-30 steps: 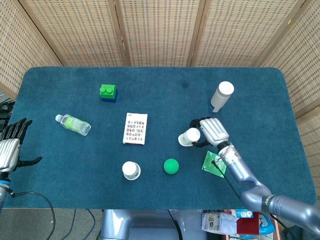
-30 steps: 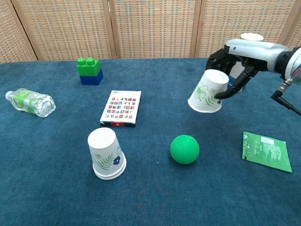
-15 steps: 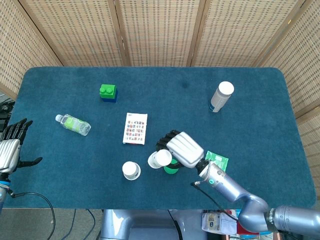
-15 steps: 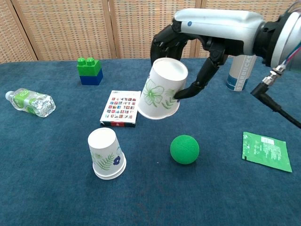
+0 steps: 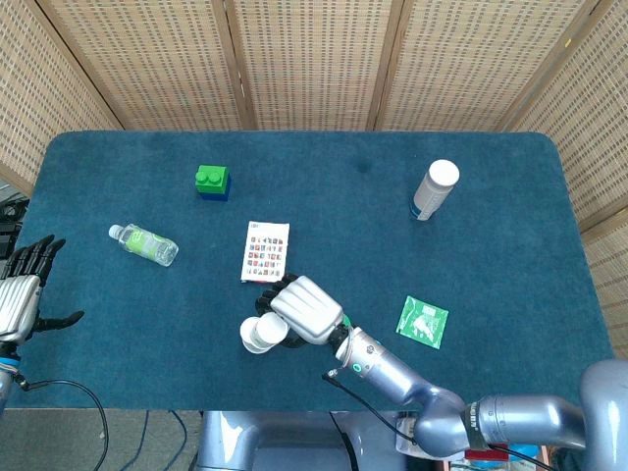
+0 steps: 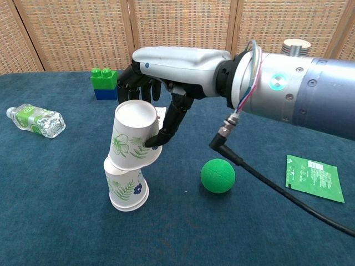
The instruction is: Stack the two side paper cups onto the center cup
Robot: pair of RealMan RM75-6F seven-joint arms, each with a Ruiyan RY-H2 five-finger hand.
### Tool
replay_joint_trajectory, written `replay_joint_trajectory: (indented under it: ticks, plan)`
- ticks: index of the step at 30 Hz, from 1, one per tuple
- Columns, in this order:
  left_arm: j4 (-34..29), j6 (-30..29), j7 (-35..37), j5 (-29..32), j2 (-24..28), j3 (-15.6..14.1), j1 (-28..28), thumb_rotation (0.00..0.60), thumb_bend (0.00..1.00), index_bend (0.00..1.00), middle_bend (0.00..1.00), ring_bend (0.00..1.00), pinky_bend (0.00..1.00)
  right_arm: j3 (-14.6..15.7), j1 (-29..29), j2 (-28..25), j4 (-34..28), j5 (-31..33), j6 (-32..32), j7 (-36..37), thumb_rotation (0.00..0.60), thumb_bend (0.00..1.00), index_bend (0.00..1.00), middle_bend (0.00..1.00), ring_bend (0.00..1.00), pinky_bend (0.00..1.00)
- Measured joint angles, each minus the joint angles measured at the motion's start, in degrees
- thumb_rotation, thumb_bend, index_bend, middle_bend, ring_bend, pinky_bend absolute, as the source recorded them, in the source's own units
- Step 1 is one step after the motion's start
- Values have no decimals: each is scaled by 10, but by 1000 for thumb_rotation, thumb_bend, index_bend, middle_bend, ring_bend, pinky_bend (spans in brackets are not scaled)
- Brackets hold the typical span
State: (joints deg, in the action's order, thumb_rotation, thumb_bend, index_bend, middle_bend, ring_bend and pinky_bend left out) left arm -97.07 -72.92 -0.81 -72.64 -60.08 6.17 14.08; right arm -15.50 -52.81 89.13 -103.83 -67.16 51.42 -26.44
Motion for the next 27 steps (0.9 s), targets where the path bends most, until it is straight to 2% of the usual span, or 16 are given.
replay_joint_trajectory:
  ticks: [14,27]
  plan:
    - [1,1,14,-8,5,1,-2,600,114,0,0,0,0,-5,-44,50,18,73,25,-65,600,368,495,542,426,390]
    - [1,5,18,-6,7,2,-1,600,114,0,0,0,0,6,-64,62,26,104,29,-85,600,368,495,534,426,390]
